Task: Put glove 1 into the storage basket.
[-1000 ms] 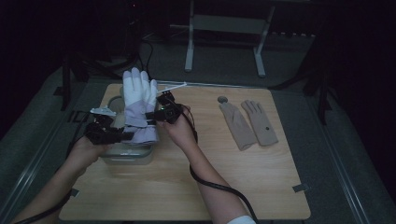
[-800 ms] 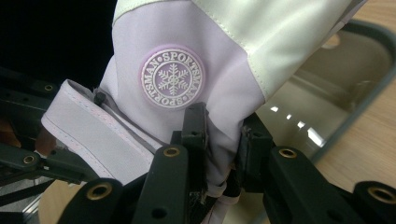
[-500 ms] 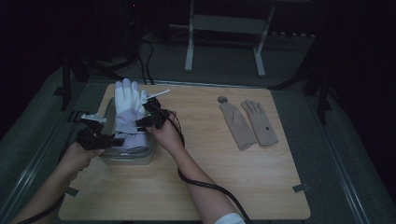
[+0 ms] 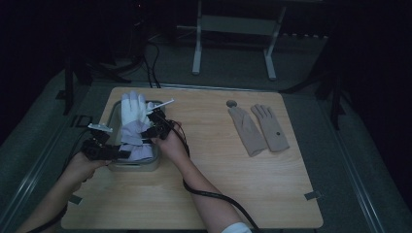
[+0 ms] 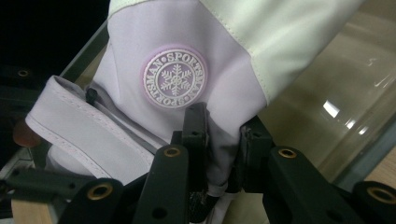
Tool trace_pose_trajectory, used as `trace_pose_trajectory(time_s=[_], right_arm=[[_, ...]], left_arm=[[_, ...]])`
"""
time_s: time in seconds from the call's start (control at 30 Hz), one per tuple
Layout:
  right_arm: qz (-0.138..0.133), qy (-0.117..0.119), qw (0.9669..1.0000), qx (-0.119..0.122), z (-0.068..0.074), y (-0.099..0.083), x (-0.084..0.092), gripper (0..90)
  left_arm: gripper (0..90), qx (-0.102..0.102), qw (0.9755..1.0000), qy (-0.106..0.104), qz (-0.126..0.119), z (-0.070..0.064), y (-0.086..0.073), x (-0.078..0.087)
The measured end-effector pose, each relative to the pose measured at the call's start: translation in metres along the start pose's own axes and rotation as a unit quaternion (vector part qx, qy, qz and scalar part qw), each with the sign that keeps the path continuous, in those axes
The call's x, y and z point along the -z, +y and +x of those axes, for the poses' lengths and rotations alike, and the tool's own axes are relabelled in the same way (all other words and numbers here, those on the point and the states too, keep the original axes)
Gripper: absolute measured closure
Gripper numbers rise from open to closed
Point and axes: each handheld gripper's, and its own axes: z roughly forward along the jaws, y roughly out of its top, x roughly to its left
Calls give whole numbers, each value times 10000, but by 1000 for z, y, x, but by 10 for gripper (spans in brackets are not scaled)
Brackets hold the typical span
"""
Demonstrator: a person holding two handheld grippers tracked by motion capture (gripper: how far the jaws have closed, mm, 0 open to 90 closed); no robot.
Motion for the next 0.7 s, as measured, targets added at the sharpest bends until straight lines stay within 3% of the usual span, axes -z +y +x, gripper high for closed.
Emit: trace_pose_trajectory(time_s=[0.1,0.23,0.33,0.43,0.63,0.7], right_arm=[[53,-9,10000,-48,-2,1,-3,768],[111,-147,9998,50,1,0,-7,774],[149,-136,9998,43,0,0,-7,773],[269,-203,9994,23,-1,0,-11,766],[498,-509,9971,256,4,2,-16,739],[515,-536,9968,281,4,3,-15,691]], left_arm=[[422,-12,9997,167,-167,-3,-2,3],[344,154,9987,81,-488,1,-3,8],[297,157,9970,168,-735,0,-5,8],[297,163,9952,279,-928,-5,-5,7],[294,220,9922,323,-1180,-9,-2,7],[276,216,9913,290,-1262,-11,-2,7]])
